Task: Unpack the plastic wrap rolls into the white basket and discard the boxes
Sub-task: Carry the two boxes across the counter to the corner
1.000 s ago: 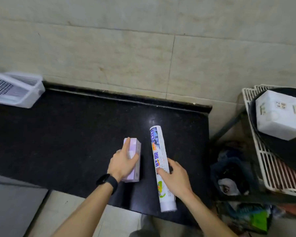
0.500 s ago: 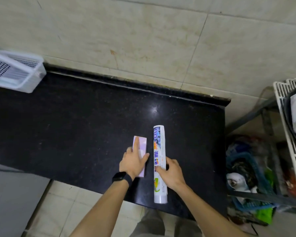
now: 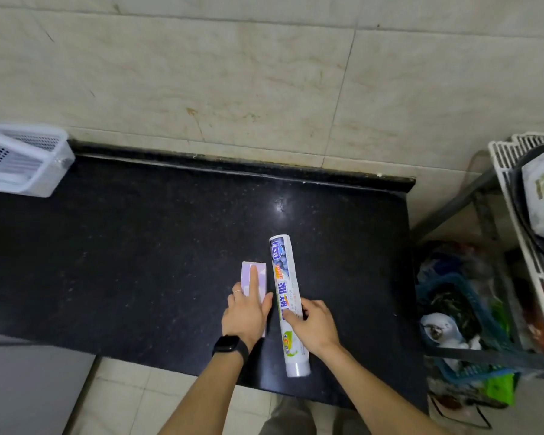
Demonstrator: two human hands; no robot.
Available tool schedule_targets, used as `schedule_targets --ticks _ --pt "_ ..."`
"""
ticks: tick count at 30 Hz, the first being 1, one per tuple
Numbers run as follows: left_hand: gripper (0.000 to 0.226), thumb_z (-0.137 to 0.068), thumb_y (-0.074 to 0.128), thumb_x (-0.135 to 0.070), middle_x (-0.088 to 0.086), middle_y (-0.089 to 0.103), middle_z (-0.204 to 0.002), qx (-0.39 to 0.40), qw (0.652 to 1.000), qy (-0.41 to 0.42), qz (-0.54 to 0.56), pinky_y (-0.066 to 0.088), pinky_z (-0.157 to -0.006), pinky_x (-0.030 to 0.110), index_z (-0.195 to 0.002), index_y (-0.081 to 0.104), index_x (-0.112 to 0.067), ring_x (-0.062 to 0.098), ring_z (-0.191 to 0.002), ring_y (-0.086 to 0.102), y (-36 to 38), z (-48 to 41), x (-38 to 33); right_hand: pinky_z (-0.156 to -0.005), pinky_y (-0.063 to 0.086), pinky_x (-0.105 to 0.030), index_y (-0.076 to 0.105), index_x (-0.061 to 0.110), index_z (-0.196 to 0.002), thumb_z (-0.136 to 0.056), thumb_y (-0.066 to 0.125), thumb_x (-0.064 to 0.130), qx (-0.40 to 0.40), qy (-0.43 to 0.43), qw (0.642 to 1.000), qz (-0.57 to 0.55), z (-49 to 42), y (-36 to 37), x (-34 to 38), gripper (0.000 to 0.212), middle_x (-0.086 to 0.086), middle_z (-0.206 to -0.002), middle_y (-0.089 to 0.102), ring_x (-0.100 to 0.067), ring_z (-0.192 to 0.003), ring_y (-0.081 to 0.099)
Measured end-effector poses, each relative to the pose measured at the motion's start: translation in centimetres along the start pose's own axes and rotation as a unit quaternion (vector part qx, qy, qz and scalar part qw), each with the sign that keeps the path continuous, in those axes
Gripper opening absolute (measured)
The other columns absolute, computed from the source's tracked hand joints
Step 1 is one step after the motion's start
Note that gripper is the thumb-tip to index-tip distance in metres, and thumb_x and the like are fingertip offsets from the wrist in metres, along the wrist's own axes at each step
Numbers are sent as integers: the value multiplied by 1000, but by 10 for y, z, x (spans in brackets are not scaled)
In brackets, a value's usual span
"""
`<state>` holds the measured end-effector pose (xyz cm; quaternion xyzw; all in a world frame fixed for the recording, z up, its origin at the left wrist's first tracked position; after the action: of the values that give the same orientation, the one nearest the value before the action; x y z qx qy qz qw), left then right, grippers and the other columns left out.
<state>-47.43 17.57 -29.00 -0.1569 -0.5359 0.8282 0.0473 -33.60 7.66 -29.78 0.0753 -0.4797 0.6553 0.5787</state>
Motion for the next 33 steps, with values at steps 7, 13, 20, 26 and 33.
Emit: schedule_targets --ticks 7,13,20,26,33 --pt "77 -90 4 -64 11 10 -164 -55 998 23 -16 24 -116 48 -155 21 -27 35 -147 17 -33 6 -28 -111 41 -33 52 26 -144 -88 61 58 -22 -54 998 -20 28 -73 8 65 4 -139 52 -13 -129 52" --pt "80 -87 8 -62 15 21 -161 -121 984 133 10 22 -118 48 -152 32 -23 33 -149 16 -85 9 -131 -100 44 -21 51 42 -140 -90 55 62 -122 -179 975 -54 94 -222 26 55 26 -133 48 6 -123 48" --pt "68 -96 21 -60 9 19 -163 -150 935 320 39 15 -122 42 -155 23 -26 25 -151 10 -119 44 -294 -100 45 -26 60 29 -131 -92 66 40 -349 -213 910 -73 132 -372 -1 41 14 -130 57 -1 -122 51" --pt "66 -100 24 -56 -3 3 -165 -118 914 387 32 7 -124 40 -157 11 -26 14 -152 -1 -104 79 -391 -106 36 -31 52 19 -141 -90 63 48 -422 -129 896 44 108 -424 -34 60 -3 -147 44 -23 -136 37" --pt "61 -103 13 -47 -10 -5 -164 -49 927 372 9 8 -123 46 -157 -1 -23 8 -150 -6 -71 70 -419 -102 42 -49 22 30 -150 -80 53 75 -303 -35 951 62 66 -428 -39 89 -2 -159 18 -33 -134 38"
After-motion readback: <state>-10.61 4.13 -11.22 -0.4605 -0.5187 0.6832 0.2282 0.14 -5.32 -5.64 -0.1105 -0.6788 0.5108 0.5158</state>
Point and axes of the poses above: each hand's wrist, its own z-axis away from the middle knuckle, its own y-axis out of the palm, x = y × z, the point moved 4 cm from there along -z, towards the middle knuckle
